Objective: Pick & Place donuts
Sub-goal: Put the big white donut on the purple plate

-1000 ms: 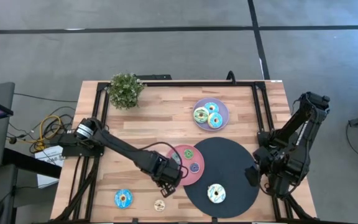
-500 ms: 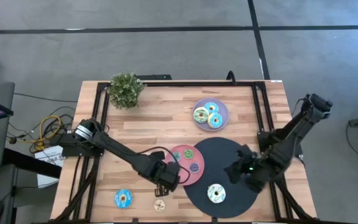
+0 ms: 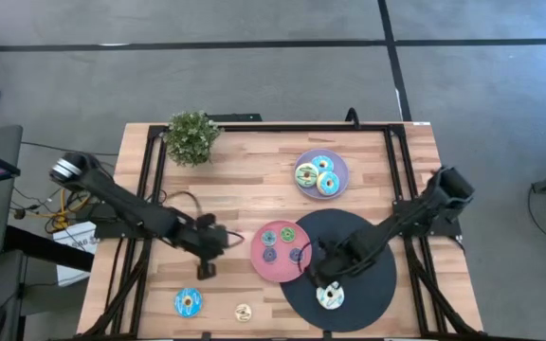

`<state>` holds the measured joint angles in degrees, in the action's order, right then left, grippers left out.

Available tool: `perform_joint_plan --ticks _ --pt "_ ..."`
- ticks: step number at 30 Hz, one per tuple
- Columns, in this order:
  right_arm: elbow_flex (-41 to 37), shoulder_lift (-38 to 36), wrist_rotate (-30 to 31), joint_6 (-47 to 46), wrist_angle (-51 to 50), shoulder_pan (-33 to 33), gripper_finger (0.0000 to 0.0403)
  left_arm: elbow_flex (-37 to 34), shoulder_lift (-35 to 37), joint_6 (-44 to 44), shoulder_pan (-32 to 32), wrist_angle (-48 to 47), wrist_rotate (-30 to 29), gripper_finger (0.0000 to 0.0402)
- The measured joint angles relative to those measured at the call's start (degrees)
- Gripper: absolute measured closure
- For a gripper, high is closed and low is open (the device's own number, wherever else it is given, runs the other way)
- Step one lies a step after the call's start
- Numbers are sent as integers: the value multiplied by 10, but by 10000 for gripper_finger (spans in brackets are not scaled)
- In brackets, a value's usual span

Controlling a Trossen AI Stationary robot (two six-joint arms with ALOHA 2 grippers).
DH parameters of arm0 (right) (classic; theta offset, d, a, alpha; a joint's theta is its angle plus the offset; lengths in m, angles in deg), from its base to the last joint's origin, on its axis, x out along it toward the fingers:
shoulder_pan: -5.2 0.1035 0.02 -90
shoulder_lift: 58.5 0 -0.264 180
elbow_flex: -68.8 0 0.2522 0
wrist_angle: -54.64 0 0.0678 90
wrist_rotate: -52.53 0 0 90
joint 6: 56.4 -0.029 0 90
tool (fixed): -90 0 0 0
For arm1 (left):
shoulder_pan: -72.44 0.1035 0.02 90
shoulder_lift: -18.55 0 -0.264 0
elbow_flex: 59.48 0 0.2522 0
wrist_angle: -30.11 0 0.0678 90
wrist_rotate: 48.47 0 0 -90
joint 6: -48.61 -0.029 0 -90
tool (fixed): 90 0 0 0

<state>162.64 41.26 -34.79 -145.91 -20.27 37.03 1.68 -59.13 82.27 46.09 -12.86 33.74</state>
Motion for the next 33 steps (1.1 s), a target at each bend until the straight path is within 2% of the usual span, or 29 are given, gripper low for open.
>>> perform_joint_plan --ticks 5,12,14,19,27,33 --pt "2 42 -63 -30 37 28 133 -96 134 32 1 36 -3 401" --pt "-6 64 -86 -154 67 84 133 -150 246 65 1 34 -8 401" --pt "-27 64 -84 -173 104 91 133 -152 257 61 1 37 -15 402" --pt "-64 64 -78 -200 121 92 133 -155 263 51 1 36 -27 401" --pt "-69 64 -56 -166 127 70 133 -155 259 50 1 37 -30 401" --pt "-87 64 -72 -154 121 67 133 -155 259 52 1 37 -12 401"
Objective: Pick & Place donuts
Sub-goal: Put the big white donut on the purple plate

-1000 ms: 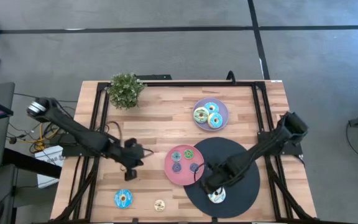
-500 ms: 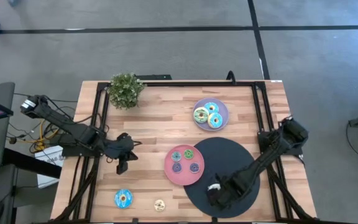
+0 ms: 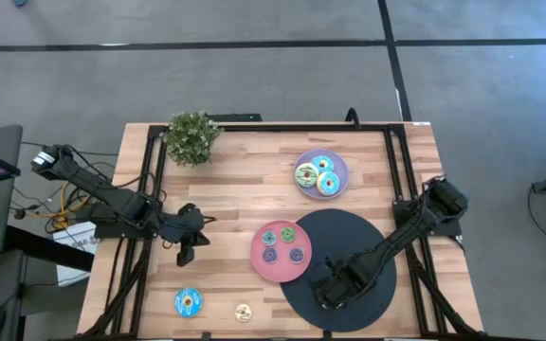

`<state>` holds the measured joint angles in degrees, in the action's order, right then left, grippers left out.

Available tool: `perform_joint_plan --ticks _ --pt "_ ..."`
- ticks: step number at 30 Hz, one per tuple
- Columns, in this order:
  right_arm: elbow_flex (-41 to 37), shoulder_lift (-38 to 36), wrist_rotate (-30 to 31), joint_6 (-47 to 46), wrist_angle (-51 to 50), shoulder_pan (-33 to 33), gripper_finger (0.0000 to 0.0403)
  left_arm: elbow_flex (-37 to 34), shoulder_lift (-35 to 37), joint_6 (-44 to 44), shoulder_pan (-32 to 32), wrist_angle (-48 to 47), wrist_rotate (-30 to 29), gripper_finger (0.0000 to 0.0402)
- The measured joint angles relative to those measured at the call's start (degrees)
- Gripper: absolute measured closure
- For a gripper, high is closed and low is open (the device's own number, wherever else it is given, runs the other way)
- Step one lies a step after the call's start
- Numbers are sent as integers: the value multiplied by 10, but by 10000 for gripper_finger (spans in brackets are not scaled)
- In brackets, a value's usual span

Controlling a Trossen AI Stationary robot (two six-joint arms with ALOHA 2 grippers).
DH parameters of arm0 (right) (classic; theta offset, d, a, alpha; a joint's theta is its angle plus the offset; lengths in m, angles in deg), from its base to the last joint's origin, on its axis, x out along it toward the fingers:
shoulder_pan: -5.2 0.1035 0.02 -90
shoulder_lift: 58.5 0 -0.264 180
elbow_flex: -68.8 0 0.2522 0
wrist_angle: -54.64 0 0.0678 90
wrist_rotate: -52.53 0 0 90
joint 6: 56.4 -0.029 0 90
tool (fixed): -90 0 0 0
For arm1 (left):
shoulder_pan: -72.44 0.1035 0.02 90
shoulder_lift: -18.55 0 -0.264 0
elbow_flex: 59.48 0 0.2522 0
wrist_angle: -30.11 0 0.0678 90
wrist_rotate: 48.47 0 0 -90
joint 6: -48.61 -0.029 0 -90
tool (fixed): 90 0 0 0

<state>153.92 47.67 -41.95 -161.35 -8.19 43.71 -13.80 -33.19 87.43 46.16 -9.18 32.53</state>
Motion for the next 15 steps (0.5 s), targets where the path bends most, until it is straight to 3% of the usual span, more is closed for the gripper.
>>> perform_joint_plan --ticks 9,15 --pt "-51 0 -3 -37 86 5 135 0 0 9 0 0 2 401" --pt "-53 0 -1 -41 93 5 181 0 0 9 0 0 2 401"
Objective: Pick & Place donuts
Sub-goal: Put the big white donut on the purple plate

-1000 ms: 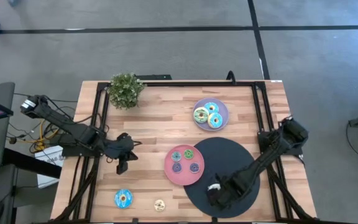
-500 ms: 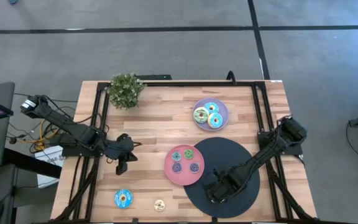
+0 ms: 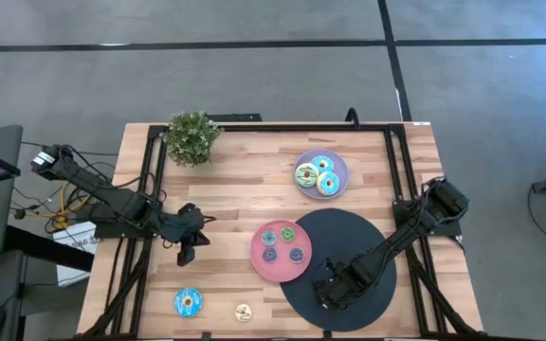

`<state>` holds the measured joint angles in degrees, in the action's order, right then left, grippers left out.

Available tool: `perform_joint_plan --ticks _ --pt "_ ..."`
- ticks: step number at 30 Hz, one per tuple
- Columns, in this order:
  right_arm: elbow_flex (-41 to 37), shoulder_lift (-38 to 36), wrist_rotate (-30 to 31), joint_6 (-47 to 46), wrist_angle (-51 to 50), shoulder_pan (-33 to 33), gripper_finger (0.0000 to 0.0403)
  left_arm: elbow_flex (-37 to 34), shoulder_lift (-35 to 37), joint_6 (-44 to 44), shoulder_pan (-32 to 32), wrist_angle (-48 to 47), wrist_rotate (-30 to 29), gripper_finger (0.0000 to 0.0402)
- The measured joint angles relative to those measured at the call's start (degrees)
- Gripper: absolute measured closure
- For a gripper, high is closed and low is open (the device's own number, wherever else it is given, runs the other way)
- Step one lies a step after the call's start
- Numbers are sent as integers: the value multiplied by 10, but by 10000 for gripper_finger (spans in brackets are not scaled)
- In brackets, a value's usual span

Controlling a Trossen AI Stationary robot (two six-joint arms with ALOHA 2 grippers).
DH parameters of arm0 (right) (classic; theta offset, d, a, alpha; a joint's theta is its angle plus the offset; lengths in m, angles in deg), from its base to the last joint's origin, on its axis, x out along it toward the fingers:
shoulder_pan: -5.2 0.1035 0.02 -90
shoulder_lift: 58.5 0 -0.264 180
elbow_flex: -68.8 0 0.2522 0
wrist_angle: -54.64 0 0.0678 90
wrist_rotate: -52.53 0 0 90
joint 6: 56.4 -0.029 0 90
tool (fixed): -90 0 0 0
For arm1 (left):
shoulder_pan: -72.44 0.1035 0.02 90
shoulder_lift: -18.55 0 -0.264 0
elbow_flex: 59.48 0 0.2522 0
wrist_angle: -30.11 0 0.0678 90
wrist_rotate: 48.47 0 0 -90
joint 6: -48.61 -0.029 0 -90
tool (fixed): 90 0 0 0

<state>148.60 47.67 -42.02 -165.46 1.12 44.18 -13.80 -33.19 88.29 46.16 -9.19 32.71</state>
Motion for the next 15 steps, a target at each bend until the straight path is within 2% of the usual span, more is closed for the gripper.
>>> perform_joint_plan --ticks 5,10,15 --pt "0 0 0 -4 5 0 225 0 0 -6 0 0 0 401" --pt "0 -11 1 -19 15 0 249 0 0 -12 0 0 0 401" --pt "0 -62 56 -30 7 -5 257 0 0 -17 0 0 0 401"
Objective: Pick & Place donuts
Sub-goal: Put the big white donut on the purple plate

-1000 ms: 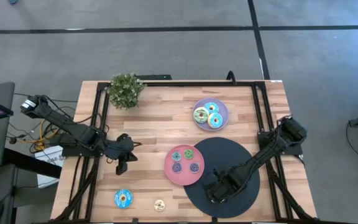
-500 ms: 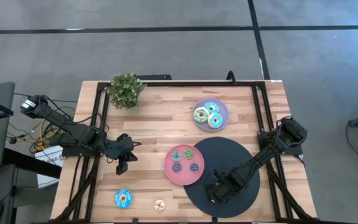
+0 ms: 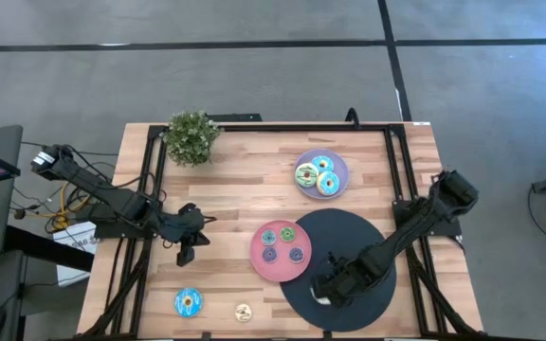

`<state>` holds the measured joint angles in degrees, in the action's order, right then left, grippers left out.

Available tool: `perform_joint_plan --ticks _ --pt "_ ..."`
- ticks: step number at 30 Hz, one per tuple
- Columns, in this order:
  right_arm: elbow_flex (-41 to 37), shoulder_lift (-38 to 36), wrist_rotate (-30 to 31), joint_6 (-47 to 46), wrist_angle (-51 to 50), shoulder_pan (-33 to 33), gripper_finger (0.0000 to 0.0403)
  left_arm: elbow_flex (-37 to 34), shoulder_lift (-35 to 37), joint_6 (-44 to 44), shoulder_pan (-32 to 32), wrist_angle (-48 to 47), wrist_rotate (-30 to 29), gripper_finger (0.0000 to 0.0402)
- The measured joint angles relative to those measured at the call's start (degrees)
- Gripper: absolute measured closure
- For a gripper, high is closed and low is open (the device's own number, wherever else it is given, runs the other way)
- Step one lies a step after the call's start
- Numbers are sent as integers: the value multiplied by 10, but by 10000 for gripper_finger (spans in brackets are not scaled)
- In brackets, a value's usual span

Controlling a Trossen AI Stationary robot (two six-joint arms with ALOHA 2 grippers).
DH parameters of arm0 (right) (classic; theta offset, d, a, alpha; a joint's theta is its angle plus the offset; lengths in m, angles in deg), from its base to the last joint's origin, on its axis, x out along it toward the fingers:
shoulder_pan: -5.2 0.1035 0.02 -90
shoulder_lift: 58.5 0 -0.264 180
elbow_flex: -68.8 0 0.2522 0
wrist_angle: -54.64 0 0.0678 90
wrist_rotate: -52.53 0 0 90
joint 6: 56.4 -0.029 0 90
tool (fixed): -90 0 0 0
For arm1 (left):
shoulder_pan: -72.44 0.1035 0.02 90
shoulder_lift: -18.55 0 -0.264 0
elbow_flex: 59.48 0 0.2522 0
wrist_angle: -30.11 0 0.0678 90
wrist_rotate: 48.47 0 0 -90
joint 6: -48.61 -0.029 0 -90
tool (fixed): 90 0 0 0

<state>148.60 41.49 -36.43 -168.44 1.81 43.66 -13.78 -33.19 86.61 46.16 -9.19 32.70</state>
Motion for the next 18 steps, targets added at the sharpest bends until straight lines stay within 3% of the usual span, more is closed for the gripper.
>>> perform_joint_plan --ticks 6,9,13,18 --pt "1 -100 145 52 -98 -46 256 0 0 0 0 2 -39 401" --pt "1 -152 168 117 -199 -109 255 0 0 0 7 10 -60 401" --pt "1 -220 161 282 -286 -236 265 0 0 7 26 11 -69 401" --pt "-23 -294 151 535 -272 -447 282 1 0 25 51 11 -70 401"
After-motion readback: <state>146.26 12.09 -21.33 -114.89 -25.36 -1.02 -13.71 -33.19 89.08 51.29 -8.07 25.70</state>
